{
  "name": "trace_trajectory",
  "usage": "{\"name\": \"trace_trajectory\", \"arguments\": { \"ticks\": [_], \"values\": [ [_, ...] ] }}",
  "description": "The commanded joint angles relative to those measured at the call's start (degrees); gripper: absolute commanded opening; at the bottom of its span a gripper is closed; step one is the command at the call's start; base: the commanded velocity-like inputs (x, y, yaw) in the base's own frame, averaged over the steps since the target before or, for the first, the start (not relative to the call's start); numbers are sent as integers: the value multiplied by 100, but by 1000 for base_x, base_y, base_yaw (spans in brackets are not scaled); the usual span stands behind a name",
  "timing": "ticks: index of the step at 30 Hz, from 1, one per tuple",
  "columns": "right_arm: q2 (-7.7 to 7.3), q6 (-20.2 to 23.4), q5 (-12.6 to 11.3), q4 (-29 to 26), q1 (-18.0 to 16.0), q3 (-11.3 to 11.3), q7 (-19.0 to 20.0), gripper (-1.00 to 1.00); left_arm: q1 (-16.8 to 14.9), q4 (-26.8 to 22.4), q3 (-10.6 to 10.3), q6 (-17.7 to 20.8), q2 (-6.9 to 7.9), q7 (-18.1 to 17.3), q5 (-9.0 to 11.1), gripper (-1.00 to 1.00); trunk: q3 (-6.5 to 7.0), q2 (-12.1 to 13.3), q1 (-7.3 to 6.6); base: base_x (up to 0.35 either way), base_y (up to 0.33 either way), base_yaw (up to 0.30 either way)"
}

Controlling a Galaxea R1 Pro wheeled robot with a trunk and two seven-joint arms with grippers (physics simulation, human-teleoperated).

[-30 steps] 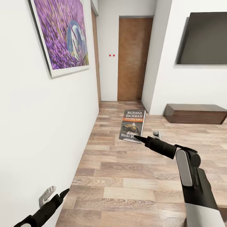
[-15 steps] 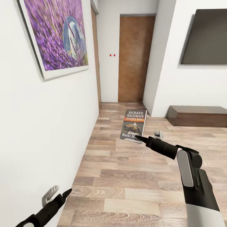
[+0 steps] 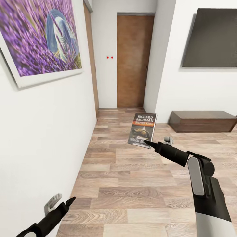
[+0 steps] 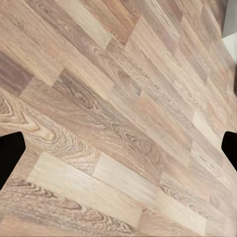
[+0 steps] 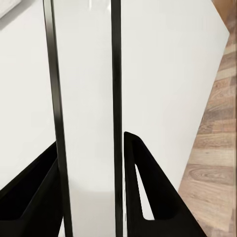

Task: In the bedroom, move the book from the bed onto either nightstand, and place the two sandals side by side next to the bed.

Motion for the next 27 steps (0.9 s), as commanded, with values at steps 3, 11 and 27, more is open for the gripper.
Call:
{"name": "trace_trajectory", "arguments": {
  "ticks": [3, 11, 27],
  "values": [
    [7, 39, -11, -5, -6, -34, 49, -100, 1, -13, 2, 25, 1, 45, 61, 100, -4, -2, 3, 320, 0, -52],
    [8, 39, -11, -7, -6, -50, 52, -100, 1, -13, 2, 25, -1, 44, 61, 100, -4, -2, 3, 320, 0, -20],
    [2, 39, -22, -23, -1, -83, 76, -100, 1, -6, 2, 25, -4, 45, 61, 100, -4, -2, 3, 320, 0, -3]
  ]
}}
